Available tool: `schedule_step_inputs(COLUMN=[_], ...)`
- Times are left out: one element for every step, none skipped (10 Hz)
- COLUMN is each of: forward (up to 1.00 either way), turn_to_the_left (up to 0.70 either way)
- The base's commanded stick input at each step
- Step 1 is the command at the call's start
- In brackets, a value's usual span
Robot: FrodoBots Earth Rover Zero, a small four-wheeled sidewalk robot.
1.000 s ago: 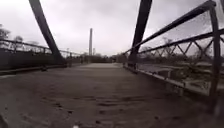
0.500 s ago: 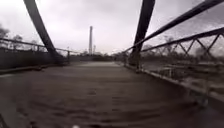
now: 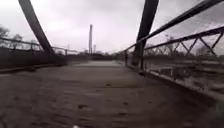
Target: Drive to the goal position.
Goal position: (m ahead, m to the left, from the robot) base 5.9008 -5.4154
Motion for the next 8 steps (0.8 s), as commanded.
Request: schedule_step_inputs(forward=[1.00,1.00,1.00,1.00,1.00,1.00,1.00,1.00], turn_to_the_left=[0.00,0.00,0.00,0.02,0.25,0.37,0.38,0.40])
